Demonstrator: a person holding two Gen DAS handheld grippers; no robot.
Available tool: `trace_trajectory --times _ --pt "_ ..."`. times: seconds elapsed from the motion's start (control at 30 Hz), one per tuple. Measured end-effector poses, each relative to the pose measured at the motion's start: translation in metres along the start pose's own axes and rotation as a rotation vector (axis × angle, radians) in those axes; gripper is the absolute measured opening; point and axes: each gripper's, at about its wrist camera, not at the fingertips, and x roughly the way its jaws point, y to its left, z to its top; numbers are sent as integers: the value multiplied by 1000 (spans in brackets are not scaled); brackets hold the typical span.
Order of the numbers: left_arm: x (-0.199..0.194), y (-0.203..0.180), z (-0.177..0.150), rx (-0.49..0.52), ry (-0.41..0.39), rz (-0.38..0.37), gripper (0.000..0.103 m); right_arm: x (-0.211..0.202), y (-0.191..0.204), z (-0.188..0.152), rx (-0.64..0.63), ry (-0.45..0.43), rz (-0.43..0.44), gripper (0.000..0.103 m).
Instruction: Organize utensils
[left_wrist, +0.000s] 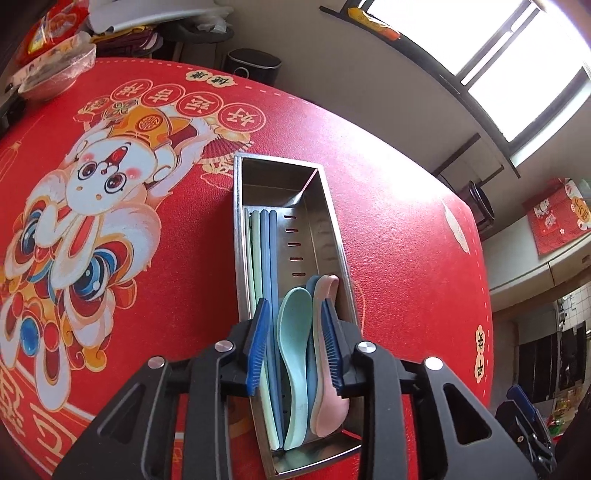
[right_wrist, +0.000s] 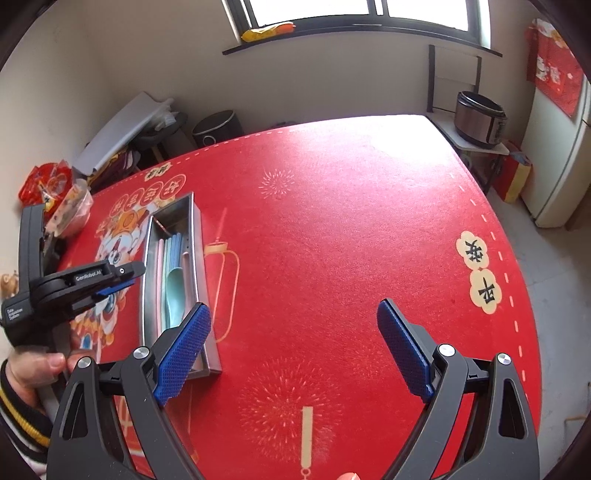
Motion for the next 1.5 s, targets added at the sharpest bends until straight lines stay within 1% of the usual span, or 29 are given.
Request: trace_trajectory --times 0.17,0.2,0.27,0.3,0.33,0.37,0.4,0.43,0.47,0.53,0.63,0.73,0.83,0.97,1.03,1.2,1.4,1.5 --pt "-37 -3 6 99 -49 1 49 -21 15 6 12 -50 7 88" --pt "-45 -2 7 121 -59 1 51 -26 20 7 15 -62 7 88" --pt "-66 -3 10 170 -82 -6 58 -38 29 9 16 -87 -2 88" --pt "-77 -3 11 198 -96 -7 61 -44 34 9 16 -98 -7 88" --pt "-90 -3 12 227 -115 -6 66 -50 40 10 16 -110 -14 88" --pt "-104 -3 14 255 -139 -10 74 -57 45 11 16 -123 -21 88" --pt "-118 -3 15 282 -164 -12 78 -64 50 11 16 -136 -27 88" --pt "-133 -2 16 308 -194 -8 85 -71 56 12 17 -149 -33 88" --pt "-148 0 17 331 -223 -7 91 -79 61 12 19 -166 -40 88" --pt "-176 4 19 372 -274 -13 93 -98 73 10 22 -208 -73 88" --pt "-212 13 19 419 -325 -22 97 -124 92 7 23 -262 -135 88" --pt "-243 21 16 459 -368 -20 97 -146 108 2 47 -302 -199 88" --pt "-267 28 12 500 -398 -20 97 -165 121 -6 72 -338 -242 88" --pt "-289 36 6 541 -424 -30 97 -182 140 -20 90 -366 -292 88" --pt "-297 39 5 551 -440 -48 97 -188 148 -28 106 -376 -328 88" --pt "-311 41 2 585 -469 -85 97 -197 163 -39 132 -393 -382 88" --pt "-311 37 -3 632 -482 -110 97 -213 171 -48 155 -453 -428 88" --pt "-307 35 -5 648 -472 -124 97 -217 174 -53 157 -461 -443 88"
